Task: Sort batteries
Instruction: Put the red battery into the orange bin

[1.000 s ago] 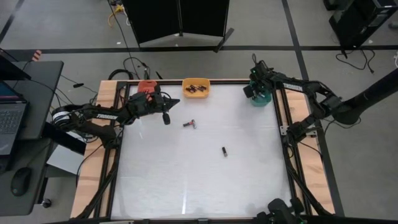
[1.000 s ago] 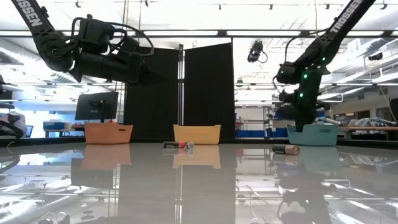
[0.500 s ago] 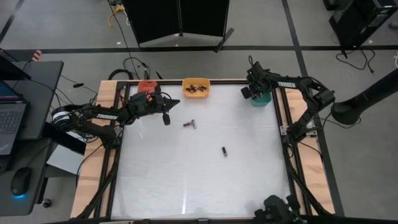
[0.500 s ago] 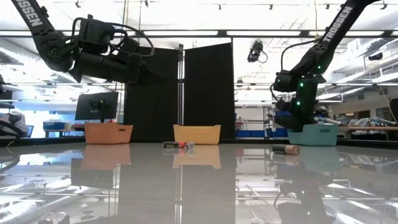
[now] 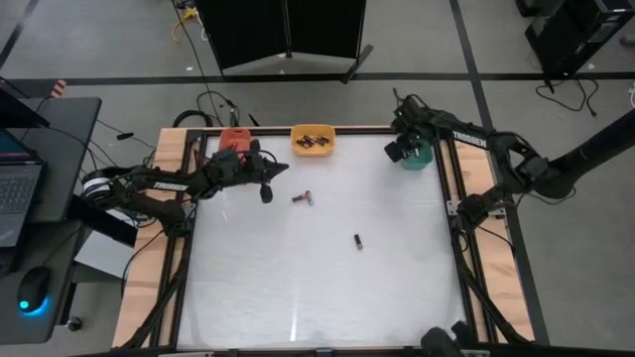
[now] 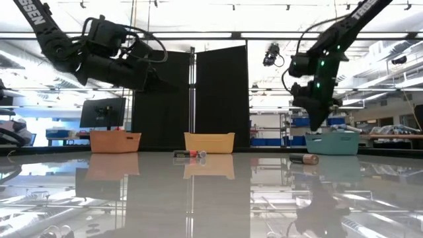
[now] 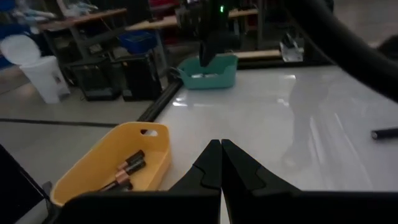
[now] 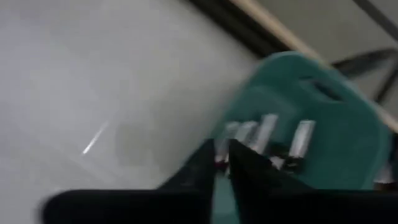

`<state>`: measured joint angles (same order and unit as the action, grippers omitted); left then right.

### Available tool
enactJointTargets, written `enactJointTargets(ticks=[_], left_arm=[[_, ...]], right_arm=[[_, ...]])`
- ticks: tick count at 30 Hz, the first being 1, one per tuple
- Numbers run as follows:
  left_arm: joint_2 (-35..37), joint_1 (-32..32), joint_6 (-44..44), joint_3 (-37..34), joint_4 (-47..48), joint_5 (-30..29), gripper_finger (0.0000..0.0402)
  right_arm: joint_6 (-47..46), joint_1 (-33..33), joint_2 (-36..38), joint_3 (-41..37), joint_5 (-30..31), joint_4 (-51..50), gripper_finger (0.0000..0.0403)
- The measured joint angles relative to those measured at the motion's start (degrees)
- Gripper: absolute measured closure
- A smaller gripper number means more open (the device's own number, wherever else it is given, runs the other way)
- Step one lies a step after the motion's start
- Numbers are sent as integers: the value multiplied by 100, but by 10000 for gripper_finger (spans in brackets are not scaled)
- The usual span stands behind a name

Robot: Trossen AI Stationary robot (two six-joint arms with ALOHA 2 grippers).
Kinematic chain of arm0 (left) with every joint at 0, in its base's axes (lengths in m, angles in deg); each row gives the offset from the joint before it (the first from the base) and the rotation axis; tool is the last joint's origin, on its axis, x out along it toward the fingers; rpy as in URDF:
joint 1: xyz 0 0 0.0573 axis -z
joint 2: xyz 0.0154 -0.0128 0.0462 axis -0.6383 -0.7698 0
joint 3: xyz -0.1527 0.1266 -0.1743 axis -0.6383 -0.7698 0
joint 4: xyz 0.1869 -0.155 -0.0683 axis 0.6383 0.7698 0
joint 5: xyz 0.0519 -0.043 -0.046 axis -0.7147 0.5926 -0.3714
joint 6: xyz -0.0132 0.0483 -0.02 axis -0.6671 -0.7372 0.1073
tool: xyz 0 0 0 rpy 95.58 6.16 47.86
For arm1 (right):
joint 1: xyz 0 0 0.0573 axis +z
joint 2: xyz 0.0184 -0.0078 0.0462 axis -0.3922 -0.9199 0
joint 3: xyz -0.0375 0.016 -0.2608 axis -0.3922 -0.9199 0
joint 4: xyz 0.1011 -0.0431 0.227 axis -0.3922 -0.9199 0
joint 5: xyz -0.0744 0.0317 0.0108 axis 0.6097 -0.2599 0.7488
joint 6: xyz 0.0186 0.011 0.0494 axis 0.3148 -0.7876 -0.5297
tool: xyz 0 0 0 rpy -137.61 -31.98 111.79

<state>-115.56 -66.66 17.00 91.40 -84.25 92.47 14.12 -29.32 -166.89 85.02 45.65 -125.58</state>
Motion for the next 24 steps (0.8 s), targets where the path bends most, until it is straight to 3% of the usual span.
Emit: enactJointTargets(ticks=[2, 7, 16, 24], left_arm=[[52, 90, -82, 178, 464, 0, 395], [161, 304, -122, 663, 1602, 0, 395], [198, 541, 64, 1100, 3171, -3, 395], [198, 639, 536, 1100, 3880, -52, 394]], right_arm=[[89, 279, 213, -99, -169, -18, 385], [107, 1090, 720, -630, -392, 630, 389], [-313, 2497, 1237, -2232, -1551, 3937, 395], [-620, 3715, 708, -2891, -1606, 6233, 395]])
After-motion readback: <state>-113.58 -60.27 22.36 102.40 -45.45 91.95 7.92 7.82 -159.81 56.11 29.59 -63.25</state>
